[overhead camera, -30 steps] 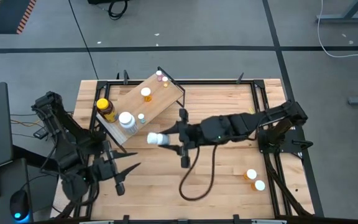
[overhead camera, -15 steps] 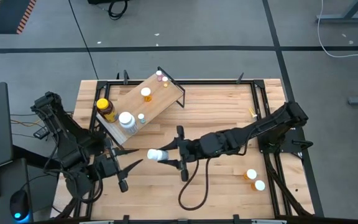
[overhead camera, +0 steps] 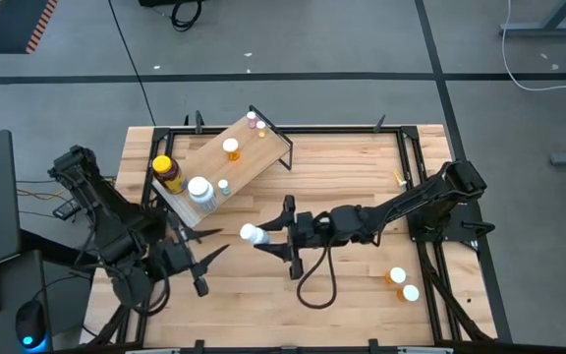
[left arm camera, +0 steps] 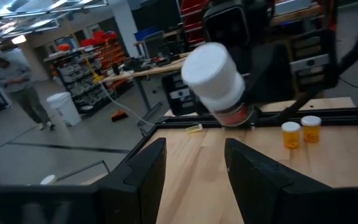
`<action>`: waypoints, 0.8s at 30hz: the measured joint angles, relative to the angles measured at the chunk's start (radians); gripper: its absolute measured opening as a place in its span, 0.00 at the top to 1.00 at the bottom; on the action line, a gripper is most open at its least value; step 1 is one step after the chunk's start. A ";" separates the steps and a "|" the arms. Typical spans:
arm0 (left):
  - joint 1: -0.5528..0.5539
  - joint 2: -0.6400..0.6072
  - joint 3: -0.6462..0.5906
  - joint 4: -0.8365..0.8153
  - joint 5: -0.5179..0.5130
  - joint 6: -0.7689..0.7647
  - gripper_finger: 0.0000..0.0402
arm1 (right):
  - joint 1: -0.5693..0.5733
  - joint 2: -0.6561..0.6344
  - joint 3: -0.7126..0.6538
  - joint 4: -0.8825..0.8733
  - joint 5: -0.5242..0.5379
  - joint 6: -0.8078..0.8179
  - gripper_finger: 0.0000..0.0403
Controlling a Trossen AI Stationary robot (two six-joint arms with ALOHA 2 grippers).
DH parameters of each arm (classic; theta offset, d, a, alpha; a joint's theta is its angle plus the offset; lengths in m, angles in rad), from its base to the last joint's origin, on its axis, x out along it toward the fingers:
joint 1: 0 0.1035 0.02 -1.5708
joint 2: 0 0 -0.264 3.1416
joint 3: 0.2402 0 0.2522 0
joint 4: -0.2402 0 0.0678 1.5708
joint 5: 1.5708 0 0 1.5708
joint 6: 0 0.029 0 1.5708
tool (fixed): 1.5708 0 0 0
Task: Pick and place medicine bottles onto shelf by color
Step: Adjust the small white pill bottle on the shelf
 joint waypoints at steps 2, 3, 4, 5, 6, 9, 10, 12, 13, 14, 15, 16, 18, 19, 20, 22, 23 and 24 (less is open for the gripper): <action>0.016 0.010 0.001 0.002 0.000 0.000 0.57 | 0.003 0.000 -0.018 0.027 0.000 0.000 0.55; 0.024 0.017 0.001 0.001 0.000 0.000 0.57 | 0.005 0.000 -0.025 0.028 0.000 0.000 0.55; 0.031 0.024 0.001 0.002 0.001 0.001 0.57 | 0.007 0.000 -0.030 0.028 0.000 0.000 0.55; 0.039 0.030 0.001 0.011 0.002 0.004 0.57 | 0.010 0.000 -0.037 0.029 0.000 0.000 0.55; 0.047 0.036 0.001 0.030 0.000 0.013 0.57 | 0.011 0.000 -0.043 0.030 0.000 0.000 0.55; 0.074 0.062 0.001 0.102 0.014 0.058 0.57 | 0.012 0.000 -0.063 0.029 0.000 0.000 0.55; 0.081 0.072 0.001 0.124 0.033 0.078 0.57 | 0.012 0.000 -0.068 0.031 0.000 0.000 0.55; 0.093 0.085 0.001 0.170 0.072 0.103 0.57 | 0.012 0.000 -0.074 0.035 0.000 0.000 0.55; 0.099 0.091 0.001 0.193 0.091 0.110 0.57 | 0.012 0.000 -0.074 0.035 0.000 0.000 0.55; 0.106 0.097 0.001 0.213 0.105 0.125 0.57 | 0.012 0.000 -0.074 0.035 0.000 0.000 0.55; 0.112 0.103 0.001 0.226 0.118 0.134 0.57 | 0.012 0.000 -0.074 0.036 0.000 0.000 0.55; 0.117 0.108 0.001 0.232 0.126 0.138 0.57 | 0.013 0.000 -0.074 0.036 0.000 0.000 0.55; 0.129 0.115 0.001 0.236 0.131 0.140 0.57 | 0.015 0.000 -0.074 0.035 0.000 0.000 0.55; 0.134 0.117 0.001 0.236 0.131 0.140 0.57 | 0.017 0.000 -0.074 0.036 -0.001 0.000 0.55; 0.138 0.117 0.001 0.237 0.135 0.140 0.57 | 0.019 0.000 -0.074 0.036 -0.006 0.000 0.55; 0.141 0.117 0.001 0.236 0.139 0.140 0.57 | 0.019 0.000 -0.074 0.029 -0.022 0.005 0.55; 0.141 0.117 0.001 0.235 0.142 0.141 0.57 | 0.019 0.000 -0.074 0.024 -0.027 0.011 0.55; 0.141 0.117 0.000 0.234 0.144 0.142 0.57 | 0.019 0.000 -0.074 0.017 -0.033 0.018 0.55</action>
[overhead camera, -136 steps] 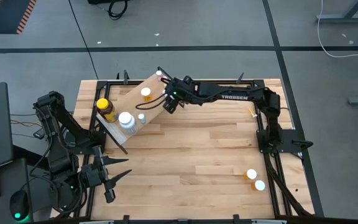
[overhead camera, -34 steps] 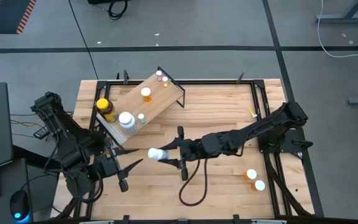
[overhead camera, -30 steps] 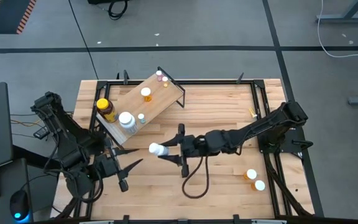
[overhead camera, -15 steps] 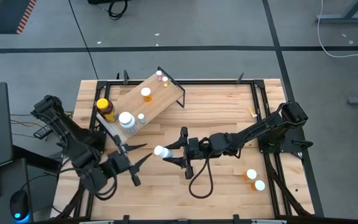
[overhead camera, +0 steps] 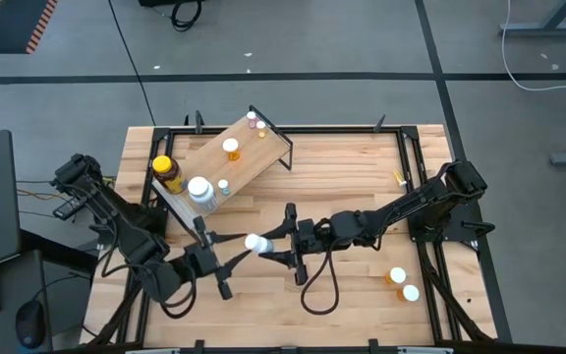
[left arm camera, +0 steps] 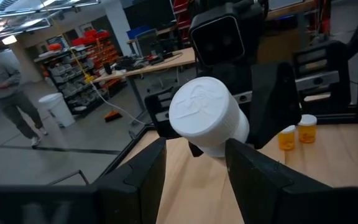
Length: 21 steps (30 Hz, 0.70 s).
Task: Pick and place medicine bottles onto shelf by color
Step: Adjust the small white pill bottle on the shelf
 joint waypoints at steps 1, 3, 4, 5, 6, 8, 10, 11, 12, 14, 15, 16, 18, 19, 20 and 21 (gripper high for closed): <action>0.000 0.000 0.000 -0.001 0.001 0.001 0.57 | 0.000 0.000 0.000 -0.007 -0.006 0.008 0.55; -0.001 0.000 -0.001 -0.002 0.001 0.001 0.57 | 0.000 -0.001 0.000 -0.021 -0.009 0.018 0.55; -0.002 0.000 -0.001 -0.003 0.001 0.001 0.57 | 0.000 -0.001 0.001 -0.028 -0.009 0.019 0.55; -0.002 0.000 -0.001 -0.003 0.001 0.001 0.57 | 0.000 -0.001 0.001 -0.034 -0.009 0.019 0.55; -0.002 0.000 -0.001 -0.003 0.001 0.001 0.57 | 0.000 -0.001 0.001 -0.037 -0.009 0.019 0.55; -0.002 0.000 -0.001 -0.001 0.011 0.001 0.57 | 0.000 -0.001 0.001 -0.043 -0.011 0.022 0.55; 0.000 0.000 -0.001 0.001 0.032 0.001 0.57 | 0.001 -0.001 0.001 -0.055 -0.015 0.028 0.55; 0.002 0.000 -0.001 0.001 0.039 0.000 0.57 | 0.001 -0.001 0.001 -0.061 -0.015 0.033 0.55; 0.004 0.000 -0.001 0.001 0.044 0.000 0.57 | 0.001 -0.001 0.001 -0.067 -0.015 0.037 0.55; 0.006 0.000 -0.001 -0.001 0.050 0.000 0.57 | 0.001 -0.001 0.001 -0.082 -0.015 0.048 0.55; 0.006 0.000 -0.001 -0.002 0.051 0.000 0.57 | 0.000 -0.001 0.001 -0.090 -0.015 0.052 0.55; 0.006 0.000 -0.001 -0.004 0.051 0.000 0.57 | -0.001 -0.001 0.001 -0.098 -0.015 0.054 0.55; 0.006 0.000 -0.001 -0.004 0.053 -0.001 0.57 | -0.003 -0.001 0.002 -0.109 -0.015 0.054 0.55; 0.006 0.000 -0.001 0.005 0.051 -0.004 0.57 | -0.003 -0.001 0.002 -0.121 -0.015 0.054 0.55; 0.006 -0.001 0.000 0.010 0.050 -0.005 0.57 | -0.003 0.000 -0.001 -0.130 -0.014 0.054 0.55; 0.006 -0.002 0.000 0.010 0.049 -0.006 0.57 | -0.003 0.001 -0.002 -0.139 -0.015 0.054 0.55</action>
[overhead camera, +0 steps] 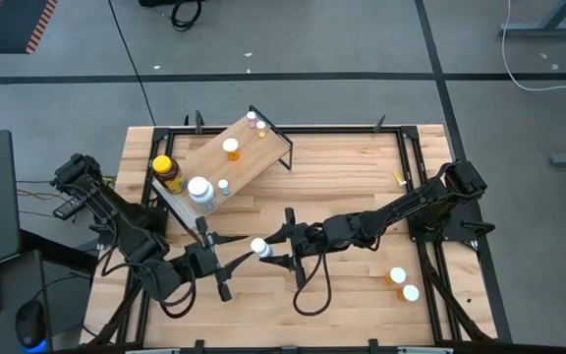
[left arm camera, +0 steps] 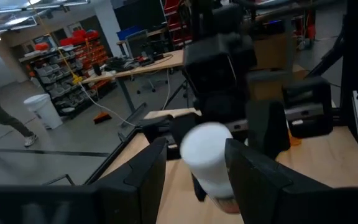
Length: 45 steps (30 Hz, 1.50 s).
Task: Pick and place medicine bottles onto shelf by color
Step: Adjust the small white pill bottle on the shelf
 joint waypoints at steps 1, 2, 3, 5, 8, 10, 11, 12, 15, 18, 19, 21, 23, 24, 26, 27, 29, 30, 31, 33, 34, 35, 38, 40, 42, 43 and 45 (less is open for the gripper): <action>0.000 0.000 0.000 -0.001 -0.002 -0.001 0.57 | 0.000 0.000 0.000 -0.005 -0.001 0.000 0.55; 0.000 0.000 0.000 -0.001 -0.001 -0.001 0.57 | 0.001 0.000 0.000 -0.007 0.000 0.000 0.55; 0.000 0.000 0.000 -0.001 -0.001 -0.001 0.57 | 0.001 0.000 0.000 -0.006 0.000 0.000 0.55; 0.000 0.000 0.000 -0.003 -0.002 -0.001 0.57 | 0.000 0.000 0.000 -0.008 0.000 0.000 0.55; 0.000 0.000 0.000 -0.004 -0.001 -0.001 0.57 | 0.000 0.000 0.000 -0.008 0.000 0.000 0.55; 0.001 0.000 0.000 -0.004 0.000 -0.004 0.57 | 0.000 0.000 0.000 -0.007 0.000 0.000 0.55; 0.001 0.000 0.000 -0.004 0.000 -0.004 0.57 | 0.000 0.000 0.000 -0.007 0.000 0.000 0.55; 0.001 0.000 0.000 -0.004 0.000 -0.004 0.57 | 0.000 0.000 0.000 -0.007 0.000 0.000 0.55; 0.001 0.000 0.000 -0.005 0.001 -0.004 0.57 | 0.000 0.000 0.000 -0.006 0.001 -0.007 0.55; 0.001 0.000 0.000 -0.004 0.001 -0.002 0.57 | 0.000 0.000 0.000 0.004 0.009 -0.024 0.55; -0.002 0.000 0.000 -0.003 0.000 0.001 0.57 | 0.000 0.000 0.000 0.008 0.013 -0.028 0.54; -0.006 0.000 0.000 -0.004 -0.003 0.003 0.57 | 0.000 0.000 0.000 0.008 0.017 -0.030 0.54; -0.008 0.000 0.000 -0.004 -0.002 0.013 0.57 | 0.001 0.000 0.000 0.008 0.018 -0.031 0.54; -0.008 0.000 0.000 -0.004 -0.001 0.022 0.57 | 0.001 0.000 0.001 0.011 0.022 -0.037 0.54; -0.016 0.000 0.000 -0.008 0.000 0.030 0.57 | 0.001 0.000 0.003 0.020 0.036 -0.050 0.54; -0.024 -0.001 0.000 -0.008 -0.004 0.031 0.57 | 0.001 0.000 0.003 0.023 0.043 -0.057 0.54; -0.040 -0.007 0.000 -0.005 -0.009 0.033 0.57 | 0.002 0.000 0.003 0.030 0.051 -0.063 0.54; -0.046 -0.008 0.000 -0.002 -0.014 0.039 0.57 | 0.002 0.000 0.003 0.034 0.050 -0.061 0.54; -0.055 -0.007 0.000 0.000 -0.023 0.051 0.57 | 0.002 0.000 0.003 0.042 0.048 -0.058 0.54; -0.072 -0.006 0.000 0.009 -0.063 0.079 0.57 | 0.002 0.000 0.003 0.048 0.024 -0.044 0.55; -0.077 -0.007 0.000 0.017 -0.083 0.093 0.57 | 0.002 0.000 0.003 0.047 0.011 -0.036 0.54; -0.077 -0.007 0.000 0.020 -0.094 0.097 0.57 | 0.003 0.000 0.003 0.048 0.000 -0.029 0.54; -0.074 -0.007 0.000 0.018 -0.096 0.099 0.57 | 0.005 -0.001 0.003 0.053 -0.019 -0.013 0.54; -0.072 -0.007 0.000 0.023 -0.097 0.099 0.57 | 0.005 -0.001 0.003 0.052 -0.023 -0.011 0.54; -0.061 -0.005 0.000 0.023 -0.096 0.095 0.57 | 0.004 -0.001 0.003 0.061 -0.023 -0.011 0.54; -0.056 -0.004 0.000 0.022 -0.096 0.087 0.57 | 0.004 -0.001 0.003 0.065 -0.023 -0.011 0.54; -0.041 -0.004 0.000 0.024 -0.092 0.066 0.57 | 0.004 -0.001 0.003 0.070 -0.023 -0.012 0.54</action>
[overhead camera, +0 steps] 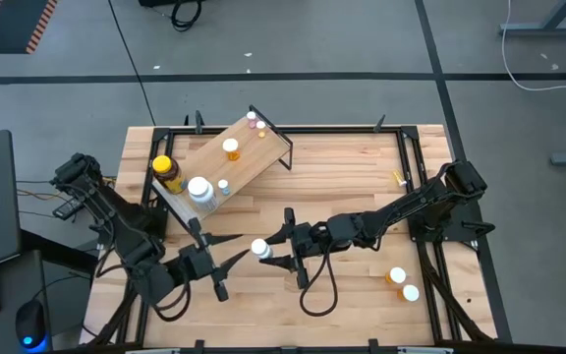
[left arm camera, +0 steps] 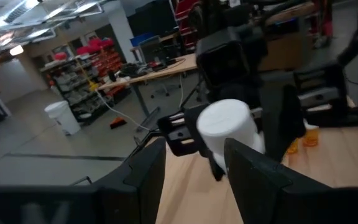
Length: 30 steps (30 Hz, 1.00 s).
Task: Pick and place medicine bottles onto shelf by color
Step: Adjust the small white pill bottle on the shelf
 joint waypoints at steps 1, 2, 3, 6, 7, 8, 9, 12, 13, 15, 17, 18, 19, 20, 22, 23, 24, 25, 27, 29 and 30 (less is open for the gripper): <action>0.010 0.001 0.000 0.000 0.017 -0.009 0.57 | 0.000 0.000 0.000 0.002 0.000 0.000 0.54; 0.022 0.005 0.000 0.003 0.042 -0.019 0.57 | 0.000 0.000 0.000 0.004 0.000 0.000 0.54; 0.033 0.010 0.000 0.003 0.067 -0.022 0.57 | 0.000 0.000 -0.001 0.004 -0.001 0.000 0.54; 0.055 0.022 0.000 0.006 0.109 -0.032 0.57 | 0.000 0.000 -0.002 -0.009 -0.003 0.000 0.54; 0.061 0.026 0.000 0.007 0.111 -0.035 0.57 | 0.000 0.000 -0.002 -0.011 -0.003 0.000 0.54; 0.066 0.029 0.000 0.007 0.111 -0.037 0.57 | 0.000 0.000 -0.002 -0.015 -0.003 0.000 0.54; 0.067 0.031 0.000 0.007 0.111 -0.037 0.57 | 0.001 0.000 -0.002 -0.019 -0.004 0.000 0.54; 0.067 0.033 0.000 0.007 0.112 -0.030 0.57 | 0.002 0.000 -0.002 -0.028 -0.005 0.000 0.54; 0.067 0.033 0.000 0.007 0.112 -0.025 0.57 | 0.003 0.000 -0.002 -0.029 -0.005 0.000 0.54; 0.061 0.033 0.000 0.006 0.113 -0.022 0.57 | 0.003 0.000 -0.002 -0.031 -0.007 0.000 0.54; 0.057 0.033 0.000 0.007 0.112 -0.022 0.57 | 0.003 0.000 -0.001 -0.029 -0.008 0.000 0.54; 0.057 0.033 0.000 0.007 0.112 -0.022 0.57 | 0.003 0.000 -0.001 -0.029 -0.008 0.000 0.54; 0.058 0.033 0.000 0.007 0.112 -0.021 0.57 | 0.003 0.000 -0.001 -0.029 -0.009 0.000 0.54; 0.062 0.033 0.000 0.007 0.112 -0.022 0.57 | 0.003 0.000 -0.001 -0.030 -0.009 0.000 0.54; 0.067 0.033 0.000 0.007 0.112 -0.026 0.57 | 0.003 0.000 -0.001 -0.031 -0.008 0.000 0.54; 0.067 0.033 0.000 0.007 0.112 -0.029 0.57 | 0.002 0.000 -0.001 -0.031 -0.008 0.000 0.54; 0.067 0.033 0.000 0.007 0.112 -0.031 0.57 | 0.002 0.000 -0.001 -0.031 -0.006 -0.002 0.54; 0.067 0.033 0.000 0.007 0.112 -0.030 0.57 | 0.003 0.000 -0.001 -0.032 0.001 -0.014 0.54; 0.062 0.033 0.000 0.007 0.110 -0.016 0.57 | 0.003 0.000 -0.001 -0.033 0.044 -0.058 0.54; 0.043 0.030 0.000 0.007 0.097 0.003 0.57 | 0.000 0.000 -0.001 -0.033 0.113 -0.106 0.54; 0.028 0.026 -0.001 0.006 0.083 0.010 0.57 | -0.005 0.000 -0.001 -0.033 0.146 -0.125 0.54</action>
